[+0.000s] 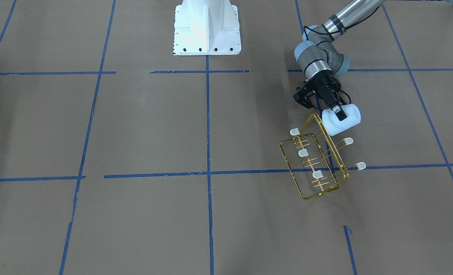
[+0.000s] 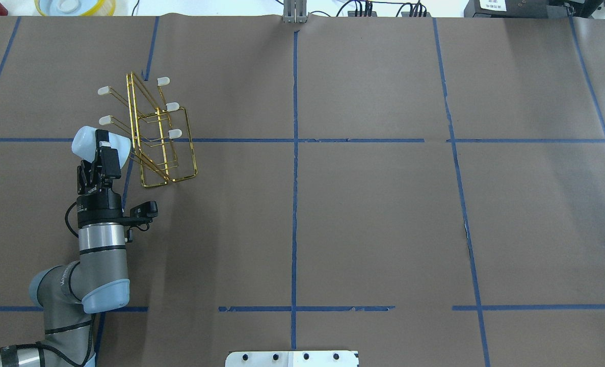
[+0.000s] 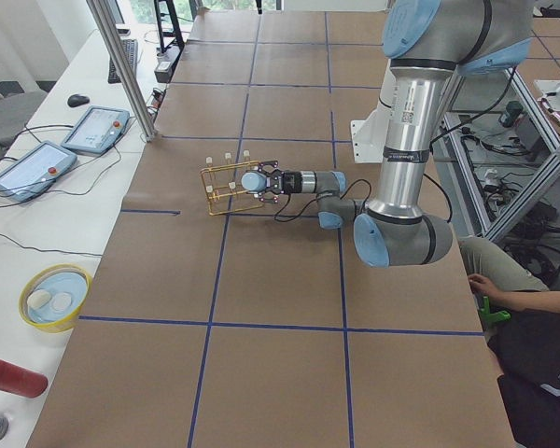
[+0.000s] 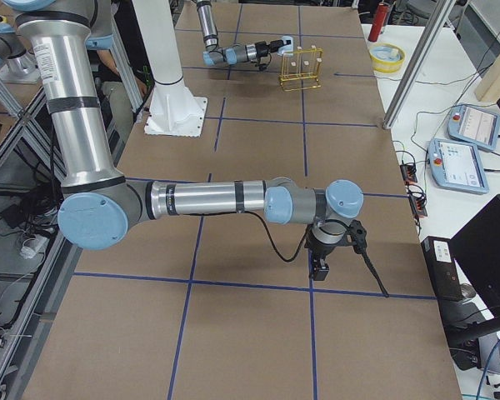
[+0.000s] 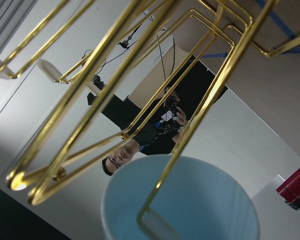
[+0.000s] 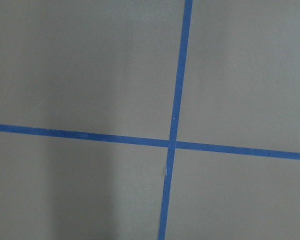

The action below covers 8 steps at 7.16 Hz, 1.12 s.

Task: Hang cup on cup holder
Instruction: 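Carry the tilted cup with the left gripper toward the gold rack's peg, then slide the cup onto the rack peg and open the left gripper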

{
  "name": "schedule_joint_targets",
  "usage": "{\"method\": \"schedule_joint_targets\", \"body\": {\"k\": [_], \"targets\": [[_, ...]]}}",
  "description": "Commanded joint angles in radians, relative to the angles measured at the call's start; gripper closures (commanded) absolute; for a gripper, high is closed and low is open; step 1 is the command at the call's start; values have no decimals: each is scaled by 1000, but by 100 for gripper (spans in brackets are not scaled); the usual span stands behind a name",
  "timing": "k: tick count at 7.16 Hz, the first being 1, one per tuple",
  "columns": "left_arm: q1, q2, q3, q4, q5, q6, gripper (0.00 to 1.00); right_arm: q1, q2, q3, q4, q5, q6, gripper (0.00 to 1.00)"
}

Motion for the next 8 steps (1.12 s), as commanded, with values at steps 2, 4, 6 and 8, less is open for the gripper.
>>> {"method": "schedule_joint_targets", "body": {"k": [2, 4, 6, 8], "targets": [[4, -4, 1, 0, 0, 1, 0, 0, 0, 0, 0, 0, 0, 0], [4, -4, -2, -1, -2, -1, 0, 0, 0, 0, 0, 0, 0, 0], [4, 15, -43, -17, -2, -4, 0, 0, 0, 0, 0, 0, 0, 0], [5, 127, -139, -78, -3, -7, 0, 0, 0, 0, 0, 0, 0, 0]]}}
